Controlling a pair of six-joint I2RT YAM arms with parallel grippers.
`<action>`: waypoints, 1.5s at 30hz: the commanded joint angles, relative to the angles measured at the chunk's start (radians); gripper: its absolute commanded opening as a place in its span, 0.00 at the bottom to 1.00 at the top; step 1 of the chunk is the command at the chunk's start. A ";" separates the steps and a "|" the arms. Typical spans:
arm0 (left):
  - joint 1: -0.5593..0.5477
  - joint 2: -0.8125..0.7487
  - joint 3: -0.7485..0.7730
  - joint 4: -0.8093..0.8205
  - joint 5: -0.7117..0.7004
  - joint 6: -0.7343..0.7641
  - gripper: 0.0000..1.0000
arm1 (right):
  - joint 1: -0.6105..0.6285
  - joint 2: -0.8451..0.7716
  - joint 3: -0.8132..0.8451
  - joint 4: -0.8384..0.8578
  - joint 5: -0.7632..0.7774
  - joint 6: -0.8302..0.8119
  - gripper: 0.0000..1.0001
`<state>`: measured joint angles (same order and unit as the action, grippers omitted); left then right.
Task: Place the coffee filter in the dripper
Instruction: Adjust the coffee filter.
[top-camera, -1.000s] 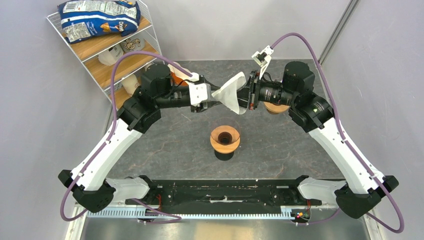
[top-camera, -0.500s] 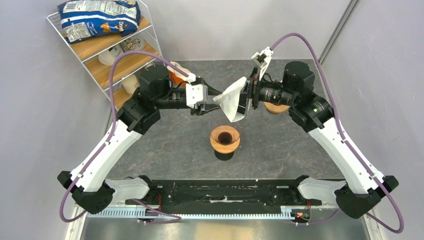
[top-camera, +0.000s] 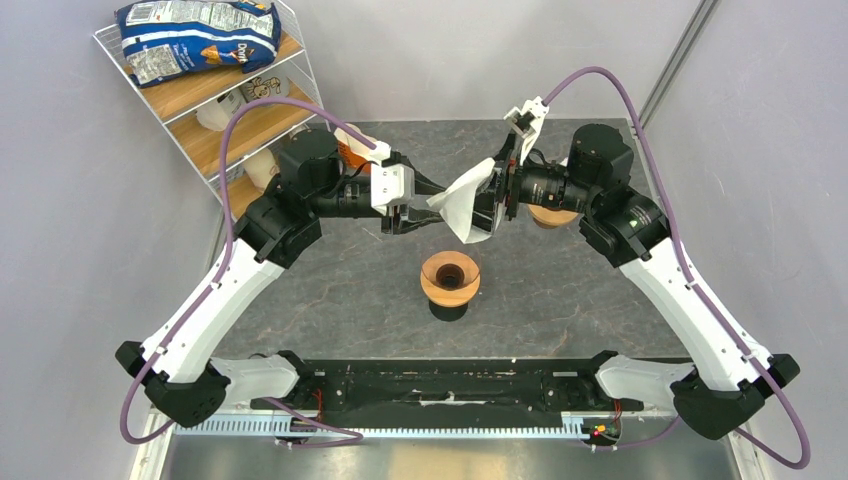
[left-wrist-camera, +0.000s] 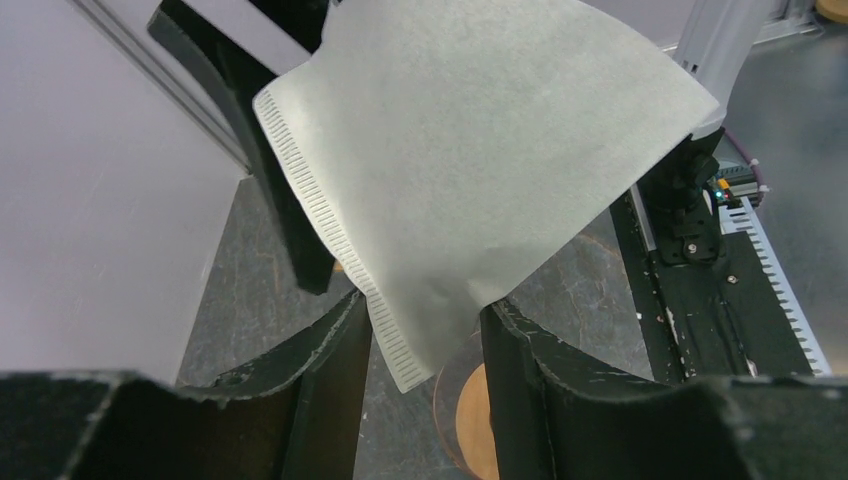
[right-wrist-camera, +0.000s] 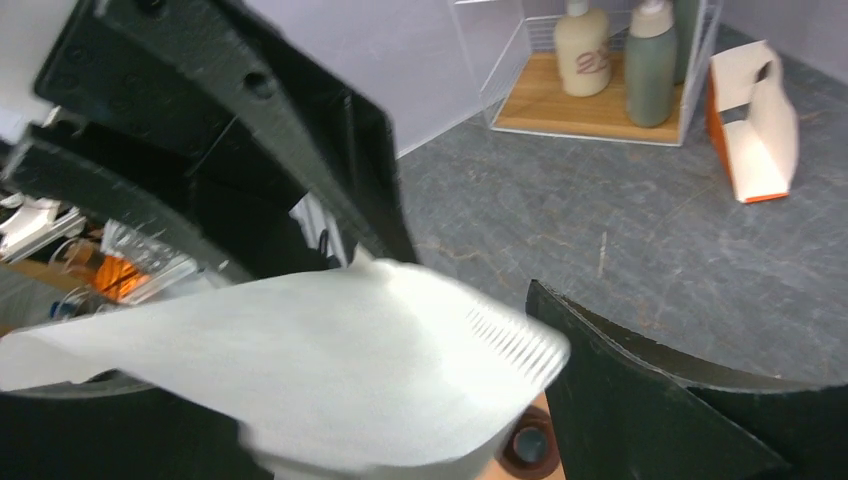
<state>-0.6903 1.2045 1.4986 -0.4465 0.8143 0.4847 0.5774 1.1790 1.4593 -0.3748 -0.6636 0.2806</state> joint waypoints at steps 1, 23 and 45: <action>-0.012 -0.002 0.012 0.051 0.071 -0.049 0.53 | 0.001 0.004 -0.025 0.092 0.109 0.038 0.86; -0.012 0.000 0.008 -0.035 0.026 0.027 0.45 | 0.002 -0.022 -0.009 0.007 -0.047 -0.098 0.64; -0.013 -0.068 -0.071 0.078 -0.057 -0.002 0.05 | 0.003 -0.055 0.020 -0.150 -0.008 -0.244 0.38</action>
<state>-0.7025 1.1717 1.4418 -0.4572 0.7753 0.4919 0.5804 1.1358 1.4433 -0.5076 -0.6769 0.0723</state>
